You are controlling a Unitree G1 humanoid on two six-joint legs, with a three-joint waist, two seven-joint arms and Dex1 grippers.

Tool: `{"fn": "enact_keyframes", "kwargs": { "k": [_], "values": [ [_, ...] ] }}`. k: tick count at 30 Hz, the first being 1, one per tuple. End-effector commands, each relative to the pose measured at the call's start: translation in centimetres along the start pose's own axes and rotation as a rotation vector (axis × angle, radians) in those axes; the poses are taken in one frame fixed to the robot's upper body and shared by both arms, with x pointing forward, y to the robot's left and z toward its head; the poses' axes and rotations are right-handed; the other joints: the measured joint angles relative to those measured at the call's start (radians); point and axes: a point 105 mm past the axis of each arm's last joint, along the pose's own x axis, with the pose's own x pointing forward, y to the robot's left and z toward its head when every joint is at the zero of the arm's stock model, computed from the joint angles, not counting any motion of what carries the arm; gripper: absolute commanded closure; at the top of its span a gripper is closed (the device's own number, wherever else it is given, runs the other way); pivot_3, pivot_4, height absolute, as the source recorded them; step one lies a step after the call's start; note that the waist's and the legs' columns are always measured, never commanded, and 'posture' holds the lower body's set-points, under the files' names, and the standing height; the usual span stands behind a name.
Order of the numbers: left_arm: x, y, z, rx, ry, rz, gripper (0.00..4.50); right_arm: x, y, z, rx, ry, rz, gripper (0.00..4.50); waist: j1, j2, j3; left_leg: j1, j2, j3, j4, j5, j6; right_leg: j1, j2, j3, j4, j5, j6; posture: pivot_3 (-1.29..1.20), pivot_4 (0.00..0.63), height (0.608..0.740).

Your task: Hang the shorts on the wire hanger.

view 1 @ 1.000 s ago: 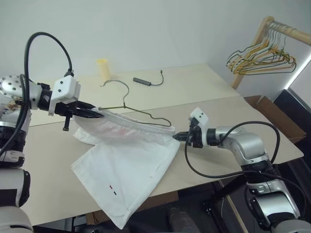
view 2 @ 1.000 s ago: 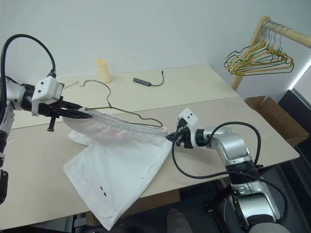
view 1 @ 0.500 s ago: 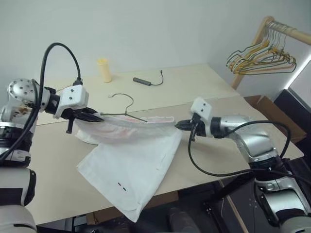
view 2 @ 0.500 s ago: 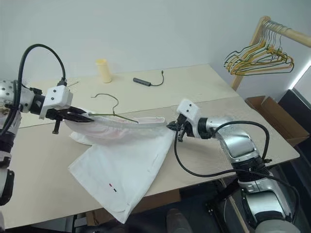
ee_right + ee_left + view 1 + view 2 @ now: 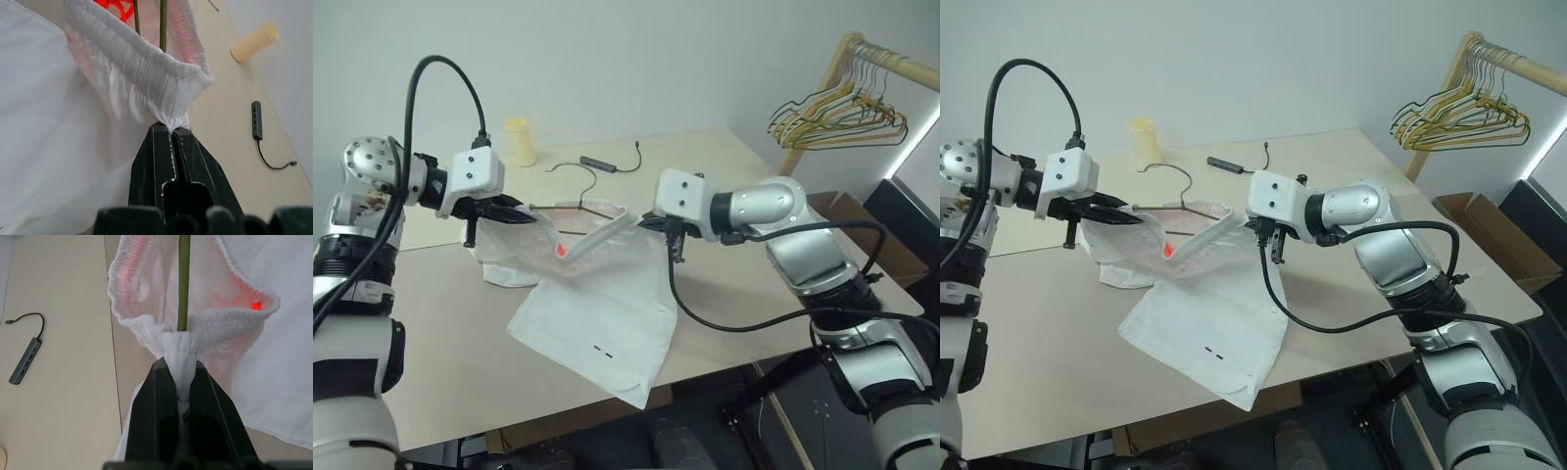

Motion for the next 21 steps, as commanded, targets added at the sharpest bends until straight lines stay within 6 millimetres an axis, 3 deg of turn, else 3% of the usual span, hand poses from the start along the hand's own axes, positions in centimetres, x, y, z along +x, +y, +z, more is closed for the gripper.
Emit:
{"fn": "enact_keyframes", "kwargs": {
  "k": [1, 4, 8, 12, 21],
  "values": [
    [-0.6, 0.4, 0.9, 0.032, -0.048, 0.047, 4.50, -0.2, -0.6, 1.2, -0.064, -0.035, -0.029, 4.49, -0.001, 0.000, 0.000, 0.000, 0.000, 0.000, 0.000, 0.000, 0.000, 0.000, 0.000, 0.000, 0.000, 0.000, 0.000, -0.17, 0.000, 0.740],
    [-0.4, -0.1, 1.1, 0.030, -0.081, 0.029, 4.50, 0.0, -0.4, 1.1, -0.081, -0.039, -0.026, 4.49, -0.001, 0.000, 0.000, 0.000, 0.000, 0.000, 0.000, 0.000, 0.000, 0.000, 0.000, 0.000, 0.001, 0.000, 0.000, -0.17, 0.000, 0.740],
    [-0.4, -0.3, 1.3, 0.035, -0.096, 0.020, 4.50, 0.1, 0.1, 0.7, -0.082, -0.041, 0.008, 3.49, -0.001, 0.000, 0.000, 0.000, 0.000, 0.000, 0.000, 0.000, 0.000, 0.000, 0.000, 0.000, 0.001, 0.000, 0.000, -0.18, 0.000, 0.740],
    [-0.5, -0.3, 1.5, 0.033, -0.120, 0.021, 4.50, 0.4, 0.3, -0.1, -0.032, -0.057, 0.023, 2.10, -0.002, 0.000, 0.000, 0.001, 0.000, 0.000, 0.000, 0.000, 0.000, 0.000, 0.000, 0.000, 0.001, 0.000, 0.000, -0.18, 0.000, 0.740],
    [-0.6, -0.6, 1.9, 0.033, -0.142, 0.008, 4.50, 1.0, 0.5, -1.4, 0.141, -0.098, 0.070, 2.10, -0.005, 0.000, 0.000, 0.001, 0.000, -0.001, 0.001, 0.000, 0.000, 0.001, 0.000, 0.000, 0.001, 0.000, 0.000, -0.18, 0.000, 0.740]
  ]
}}
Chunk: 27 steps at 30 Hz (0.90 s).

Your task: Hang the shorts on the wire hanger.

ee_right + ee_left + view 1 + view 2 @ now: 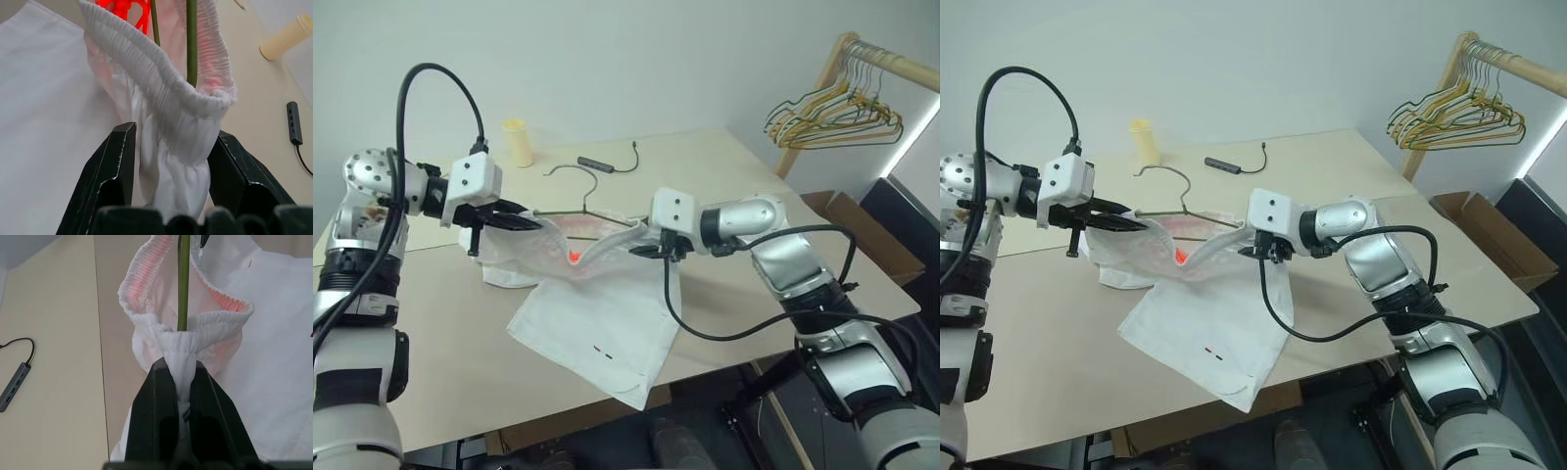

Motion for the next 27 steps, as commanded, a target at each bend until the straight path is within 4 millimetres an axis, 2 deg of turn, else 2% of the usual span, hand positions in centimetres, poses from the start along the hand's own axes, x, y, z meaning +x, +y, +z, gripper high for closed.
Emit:
{"fn": "enact_keyframes", "kwargs": {
  "k": [1, 6, 9, 14, 19, 20, 27],
  "values": [
    [-0.8, 0.5, 1.2, 0.039, -0.041, 0.034, 4.50, -0.6, -1.0, 0.7, 0.034, -0.044, -0.033, 2.10, -0.001, 0.000, 0.000, 0.000, 0.000, 0.000, 0.000, 0.000, 0.000, 0.000, 0.000, 0.000, 0.000, 0.000, 0.000, -0.18, 0.000, 0.740],
    [-0.5, 0.1, 1.3, 0.040, -0.050, 0.016, 4.50, -0.5, -1.2, 1.0, 0.102, -0.075, -0.020, 2.10, -0.001, 0.000, 0.000, 0.000, 0.000, 0.000, 0.000, 0.000, 0.000, 0.000, 0.000, 0.000, 0.001, 0.000, 0.000, -0.18, 0.000, 0.740],
    [-0.5, 0.1, 1.3, 0.041, -0.055, 0.014, 4.50, -0.5, -1.0, 1.4, 0.137, -0.093, 0.003, 2.67, -0.001, 0.000, 0.000, 0.000, 0.000, 0.000, 0.000, 0.000, 0.000, 0.000, 0.000, 0.000, 0.001, 0.000, 0.000, -0.18, 0.000, 0.740],
    [-0.5, 0.1, 1.4, 0.038, -0.062, 0.016, 4.50, -0.5, -0.8, 1.3, 0.145, -0.081, 0.014, 4.42, 0.000, 0.000, 0.000, 0.000, 0.000, 0.000, 0.001, 0.000, 0.000, 0.000, 0.000, 0.000, 0.001, 0.000, 0.000, -0.18, 0.000, 0.740],
    [-0.5, 0.2, 0.9, 0.017, -0.053, 0.029, 4.50, -0.6, -0.8, 1.3, 0.145, -0.076, 0.008, 4.50, 0.000, 0.000, 0.000, 0.000, 0.000, -0.001, 0.001, 0.000, 0.000, 0.000, 0.000, 0.000, 0.001, 0.000, 0.000, -0.18, 0.000, 0.740],
    [-0.5, 0.4, 0.6, 0.015, -0.046, 0.045, 3.80, -0.6, -0.8, 1.2, 0.146, -0.074, 0.006, 4.50, 0.000, 0.000, 0.000, 0.000, 0.000, -0.001, 0.002, 0.000, 0.000, 0.000, 0.000, 0.000, 0.001, 0.000, 0.000, -0.18, 0.000, 0.740],
    [-0.9, 1.4, -0.6, -0.022, -0.008, 0.142, 1.59, -0.9, -0.9, 0.7, 0.168, -0.056, -0.016, 4.50, 0.000, 0.000, 0.000, -0.001, 0.000, -0.001, 0.006, 0.000, 0.000, 0.000, 0.000, 0.000, 0.002, 0.000, 0.000, -0.18, 0.000, 0.740]
  ]
}}
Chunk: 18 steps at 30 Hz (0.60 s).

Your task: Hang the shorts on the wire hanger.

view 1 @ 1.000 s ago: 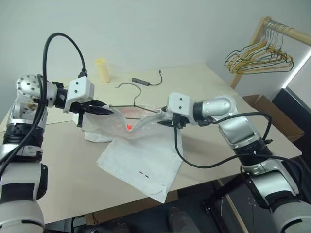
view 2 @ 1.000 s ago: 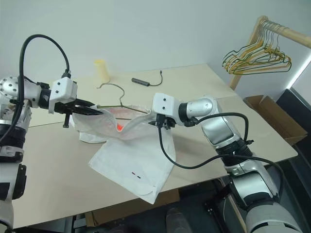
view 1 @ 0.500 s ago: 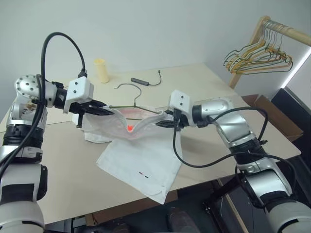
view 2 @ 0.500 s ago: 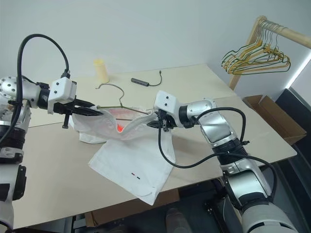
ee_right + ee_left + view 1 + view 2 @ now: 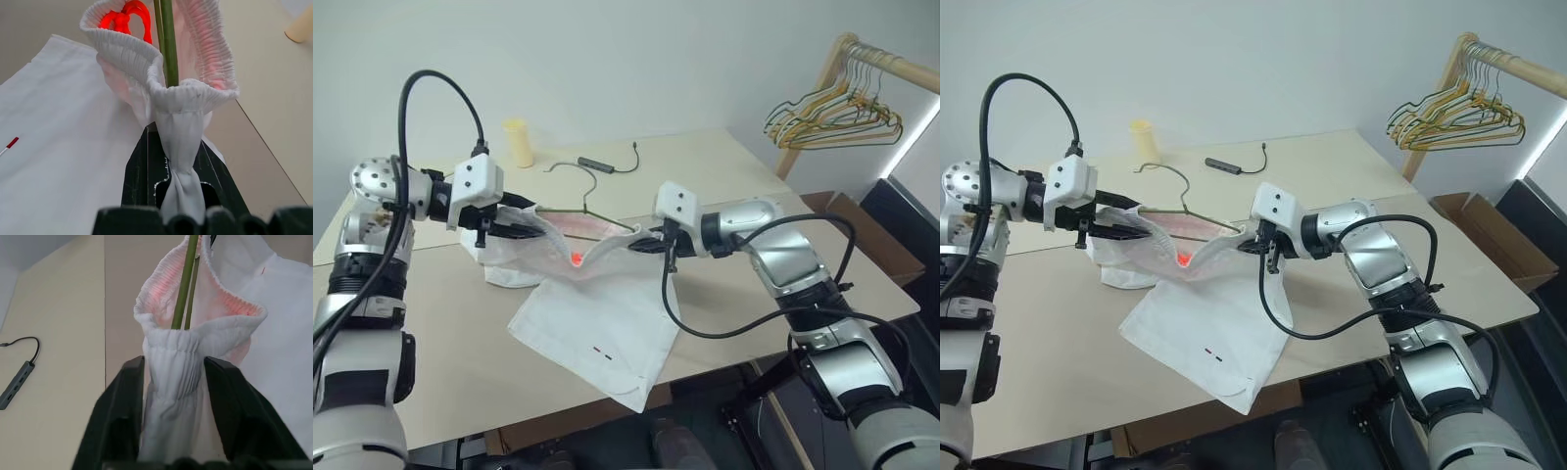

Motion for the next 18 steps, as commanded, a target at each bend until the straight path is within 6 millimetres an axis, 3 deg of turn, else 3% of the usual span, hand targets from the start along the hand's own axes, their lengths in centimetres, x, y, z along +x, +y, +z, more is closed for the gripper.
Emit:
{"fn": "enact_keyframes", "kwargs": {
  "k": [1, 5, 11, 18],
  "values": [
    [-1.6, 1.3, 0.2, 0.029, 0.033, 0.100, 1.27, -1.2, -0.9, 1.2, -0.020, -0.031, -0.058, 4.50, 0.000, 0.000, 0.000, 0.000, 0.000, 0.000, 0.000, 0.000, 0.000, 0.000, 0.000, 0.000, 0.000, 0.000, 0.000, -0.19, 0.000, 0.740],
    [-3.3, 2.6, 0.4, 0.007, 0.010, 0.242, 0.01, -2.2, -1.4, 0.5, 0.027, -0.026, -0.106, 4.50, 0.000, 0.000, 0.000, 0.000, 0.000, 0.000, 0.000, 0.000, 0.000, 0.000, 0.000, 0.000, 0.000, 0.000, 0.000, -0.20, 0.000, 0.740],
    [-5.0, 4.4, 2.1, -0.040, -0.176, 0.479, 0.00, -4.9, -2.7, -0.5, 0.210, -0.003, -0.267, 4.50, 0.001, 0.000, 0.000, 0.000, 0.000, -0.001, 0.000, 0.000, 0.000, 0.000, -0.001, 0.000, 0.001, 0.000, 0.000, -0.21, 0.000, 0.740],
    [-4.0, 0.2, 6.4, -0.123, -0.599, 0.318, 0.00, -8.5, -4.5, -3.4, 0.564, 0.107, -0.557, 4.50, 0.000, 0.000, 0.000, -0.001, 0.000, -0.002, 0.001, 0.000, 0.000, 0.000, -0.002, 0.000, 0.001, 0.001, 0.000, -0.24, 0.000, 0.740]
  ]
}}
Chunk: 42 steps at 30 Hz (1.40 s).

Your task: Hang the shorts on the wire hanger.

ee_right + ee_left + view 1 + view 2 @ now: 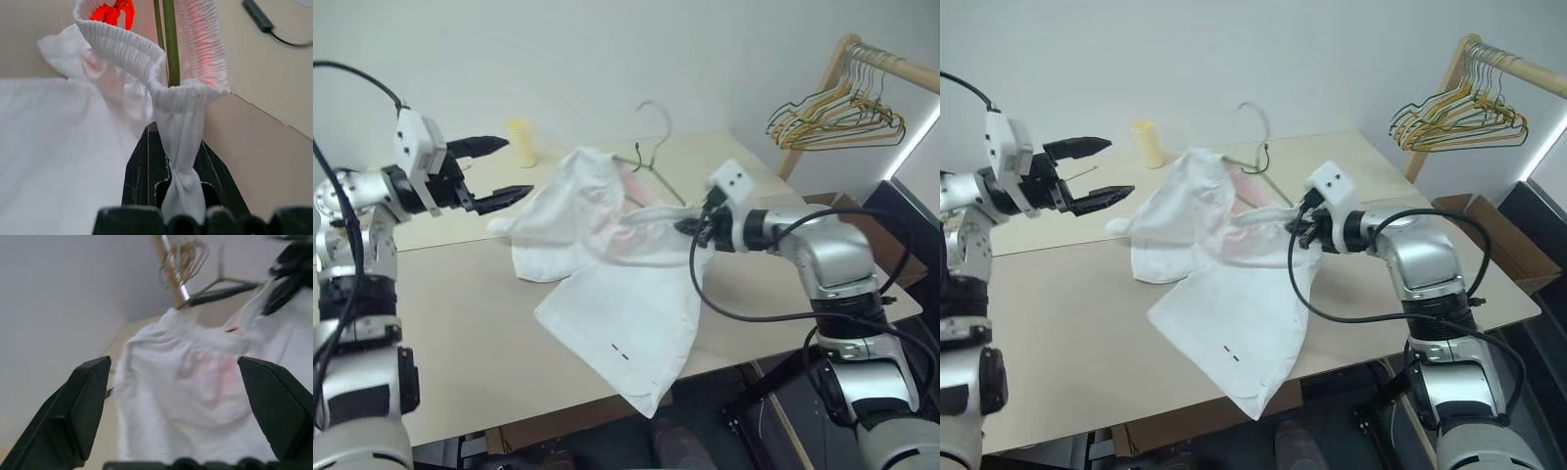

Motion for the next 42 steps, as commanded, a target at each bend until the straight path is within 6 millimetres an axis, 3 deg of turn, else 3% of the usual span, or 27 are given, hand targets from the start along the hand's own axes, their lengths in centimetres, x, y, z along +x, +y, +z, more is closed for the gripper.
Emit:
{"fn": "enact_keyframes", "kwargs": {
  "k": [1, 4, 8, 13, 24, 33, 42],
  "values": [
    [0.3, -1.6, 3.1, -0.018, -0.174, -0.052, 0.00, -1.5, -2.1, 0.2, 0.114, 0.036, -0.168, 4.50, -0.002, 0.000, 0.000, 0.000, 0.000, 0.000, 0.000, 0.000, 0.000, 0.000, 0.000, 0.000, 0.000, 0.000, 0.000, -0.24, 0.000, 0.740],
    [1.0, -3.4, 3.7, -0.078, -0.271, -0.092, 0.00, -2.6, -4.7, -1.7, 0.218, 0.163, -0.403, 4.50, -0.005, 0.000, 0.000, 0.001, -0.001, 0.000, 0.000, 0.000, 0.000, 0.000, 0.000, 0.001, -0.001, 0.000, 0.000, -0.26, 0.000, 0.740],
    [1.6, -4.4, 4.6, -0.122, -0.355, -0.110, 0.00, -4.0, -6.2, -2.5, 0.256, 0.249, -0.614, 4.50, -0.016, 0.000, 0.000, 0.002, -0.001, 0.001, 0.001, 0.000, 0.000, 0.000, 0.000, 0.002, -0.001, 0.000, 0.000, -0.27, 0.000, 0.740],
    [2.3, -4.9, 4.9, -0.132, -0.402, -0.106, 0.00, -6.6, -9.1, -2.7, 0.487, 0.212, -0.959, 4.50, -0.047, 0.001, 0.000, 0.003, -0.002, 0.001, 0.001, 0.000, 0.000, 0.001, 0.000, 0.004, -0.001, 0.000, 0.000, -0.29, 0.000, 0.740],
    [3.0, -5.8, 4.8, -0.188, -0.469, -0.116, 0.00, -10.1, -11.6, -3.8, 0.591, 0.150, -1.409, 4.50, -0.091, 0.003, -0.001, 0.003, -0.002, 0.001, 0.001, 0.000, 0.000, 0.002, 0.001, 0.005, -0.001, 0.000, 0.000, -0.29, 0.000, 0.740],
    [2.9, -5.6, 5.1, -0.210, -0.491, -0.102, 0.00, -13.0, -14.5, -0.6, 0.640, -0.049, -1.556, 4.50, -0.128, 0.004, 0.000, 0.004, -0.002, 0.002, -0.001, 0.000, 0.000, 0.002, 0.001, 0.007, -0.002, 0.000, 0.000, -0.28, 0.000, 0.740],
    [3.0, -6.1, 5.1, -0.203, -0.473, -0.110, 0.00, -15.3, -17.2, -0.1, 0.827, -0.140, -1.533, 4.50, -0.138, 0.004, 0.000, 0.007, -0.002, 0.004, -0.003, 0.000, 0.000, 0.005, 0.002, 0.009, -0.005, 0.000, 0.001, -0.28, 0.000, 0.740]
  ]
}}
